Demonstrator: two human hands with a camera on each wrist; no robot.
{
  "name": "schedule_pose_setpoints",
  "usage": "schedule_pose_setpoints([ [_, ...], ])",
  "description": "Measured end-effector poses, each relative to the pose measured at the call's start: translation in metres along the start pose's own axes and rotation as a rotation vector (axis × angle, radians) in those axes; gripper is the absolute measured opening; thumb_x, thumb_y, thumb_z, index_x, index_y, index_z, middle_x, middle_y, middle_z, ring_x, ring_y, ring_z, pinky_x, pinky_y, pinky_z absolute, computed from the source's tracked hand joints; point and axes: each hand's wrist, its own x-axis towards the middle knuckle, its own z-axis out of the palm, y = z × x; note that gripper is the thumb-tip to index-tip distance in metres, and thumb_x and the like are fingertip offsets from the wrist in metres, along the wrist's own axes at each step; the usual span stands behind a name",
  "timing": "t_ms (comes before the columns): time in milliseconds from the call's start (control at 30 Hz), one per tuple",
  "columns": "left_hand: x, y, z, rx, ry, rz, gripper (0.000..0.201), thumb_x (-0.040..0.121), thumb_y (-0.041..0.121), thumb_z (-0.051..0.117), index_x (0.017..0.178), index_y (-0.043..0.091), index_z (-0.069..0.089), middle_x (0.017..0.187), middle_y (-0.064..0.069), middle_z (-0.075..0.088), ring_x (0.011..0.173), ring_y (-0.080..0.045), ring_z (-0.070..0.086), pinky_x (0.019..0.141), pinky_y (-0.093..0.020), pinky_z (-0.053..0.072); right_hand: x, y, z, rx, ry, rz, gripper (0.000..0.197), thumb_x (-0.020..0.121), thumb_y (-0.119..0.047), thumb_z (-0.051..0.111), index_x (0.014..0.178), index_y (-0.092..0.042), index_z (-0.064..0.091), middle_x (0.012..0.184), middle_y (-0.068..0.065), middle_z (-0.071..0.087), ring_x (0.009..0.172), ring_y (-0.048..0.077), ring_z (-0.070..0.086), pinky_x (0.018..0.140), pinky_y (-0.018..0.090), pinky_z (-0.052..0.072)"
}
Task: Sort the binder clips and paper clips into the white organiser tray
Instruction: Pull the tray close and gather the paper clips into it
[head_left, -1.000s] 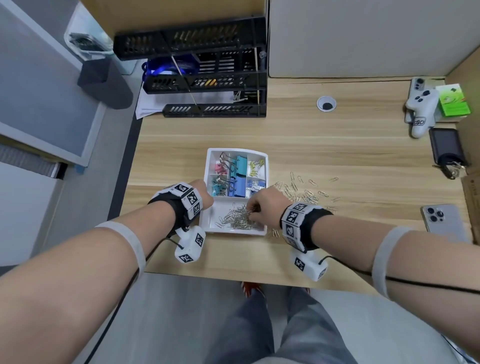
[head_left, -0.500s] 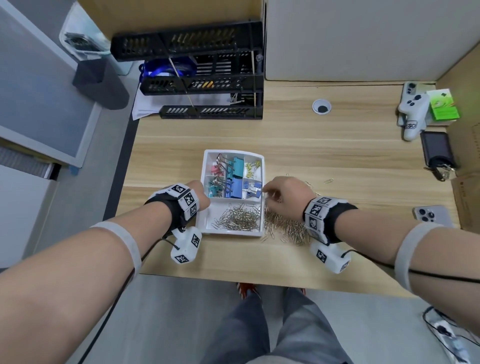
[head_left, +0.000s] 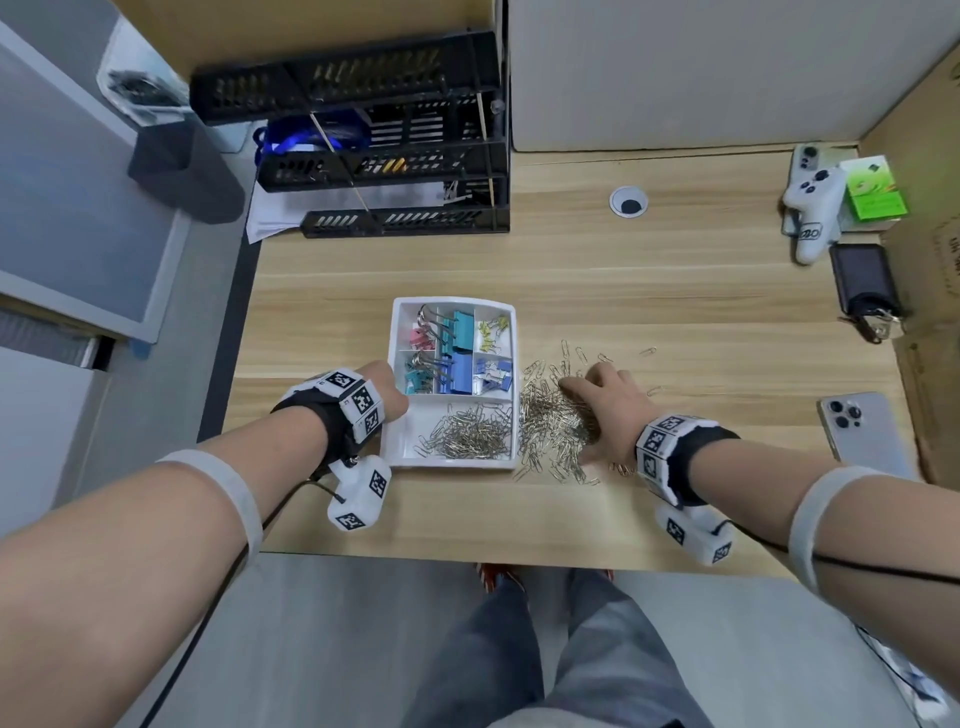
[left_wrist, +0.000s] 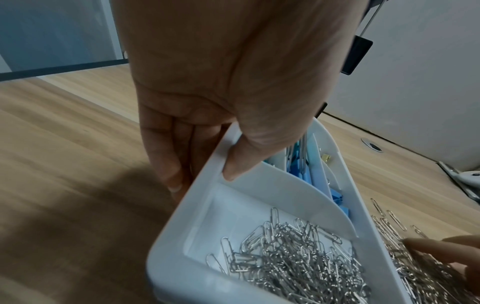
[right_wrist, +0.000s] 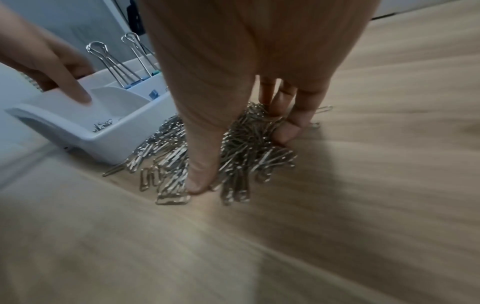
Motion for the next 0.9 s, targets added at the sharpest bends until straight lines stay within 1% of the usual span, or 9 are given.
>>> schedule_pose_setpoints([
  [67,0.001,0.0,0.001,-0.004,-0.001,0.003,0.019,0.088,0.012,0.055,0.101,-0.002,0.06,0.075,-0.01,0.056,0.08,-0.03,0.062,0.054,-0.026,0.039,0.004,-0.008,0.004,0.045,0.027,-0.034,0.098,0.065,-0.037,0.086,0.147,-0.034,0.031,0.132,0.002,0.037,0.118,0.023,0.038,0.104,0.044,0.042],
  [167,0.002,-0.001,0.003,-0.011,0.008,-0.005,0.009,0.088,0.011,0.055,0.091,0.002,0.055,0.072,-0.007,0.053,0.075,-0.028,0.059,0.054,-0.027,0.04,0.011,-0.017,0.008,0.08,0.05,-0.068,0.09,0.072,-0.037,0.081,0.148,-0.033,0.032,0.13,0.004,0.038,0.118,0.024,0.041,0.102,0.04,0.042],
  [300,0.003,-0.001,0.003,-0.035,0.006,-0.01,0.01,0.087,0.01,0.054,0.091,0.002,0.056,0.073,-0.009,0.054,0.075,-0.029,0.059,0.056,-0.029,0.042,0.015,-0.024,0.008,0.056,0.022,-0.074,0.113,0.059,-0.053,0.084,0.15,-0.038,0.02,0.131,0.005,0.032,0.118,0.025,0.036,0.098,0.042,0.046],
  [367,0.002,-0.002,0.004,-0.048,0.009,-0.009,0.008,0.088,0.009,0.054,0.089,0.002,0.055,0.072,-0.009,0.053,0.072,-0.029,0.059,0.055,-0.029,0.042,0.016,-0.028,0.01,0.001,0.011,-0.057,0.113,0.058,-0.054,0.086,0.149,-0.039,0.021,0.13,0.005,0.03,0.118,0.025,0.034,0.096,0.044,0.048],
  [500,0.002,-0.002,0.005,-0.067,0.009,-0.014,0.013,0.088,0.008,0.054,0.096,-0.001,0.059,0.073,-0.01,0.054,0.072,-0.029,0.06,0.057,-0.03,0.045,0.02,-0.036,0.012,0.04,0.04,-0.048,0.07,0.075,-0.041,0.079,0.135,-0.036,0.044,0.126,0.005,0.036,0.114,0.025,0.039,0.094,0.042,0.048],
  [633,0.003,-0.001,0.004,-0.087,0.003,-0.014,0.014,0.086,0.005,0.054,0.097,0.0,0.06,0.074,-0.01,0.053,0.072,-0.029,0.06,0.059,-0.03,0.047,0.023,-0.039,0.014,0.058,0.077,-0.061,0.034,0.087,-0.02,0.07,0.119,-0.023,0.059,0.121,0.006,0.045,0.11,0.026,0.047,0.092,0.038,0.048],
  [700,0.002,-0.001,0.004,-0.08,0.01,-0.016,0.003,0.086,0.005,0.054,0.089,0.003,0.055,0.075,-0.01,0.053,0.072,-0.029,0.06,0.059,-0.03,0.046,0.022,-0.038,0.013,0.075,0.097,-0.061,0.024,0.087,-0.01,0.065,0.11,-0.017,0.064,0.114,0.007,0.051,0.104,0.027,0.052,0.087,0.035,0.048],
  [767,0.002,-0.001,0.004,-0.078,0.018,-0.014,0.003,0.087,0.005,0.054,0.085,0.004,0.052,0.074,-0.01,0.053,0.072,-0.029,0.059,0.059,-0.031,0.046,0.022,-0.037,0.009,0.083,0.098,-0.055,0.02,0.087,-0.003,0.061,0.102,-0.013,0.067,0.107,0.008,0.055,0.098,0.028,0.057,0.082,0.032,0.048],
  [900,0.003,-0.001,0.004,-0.065,0.019,-0.008,0.004,0.088,0.008,0.055,0.088,0.004,0.053,0.079,-0.011,0.056,0.077,-0.03,0.063,0.063,-0.032,0.05,0.022,-0.034,-0.005,0.082,0.029,-0.015,0.017,0.088,-0.006,0.06,0.097,-0.017,0.07,0.103,0.005,0.065,0.097,0.025,0.062,0.087,0.033,0.052],
])
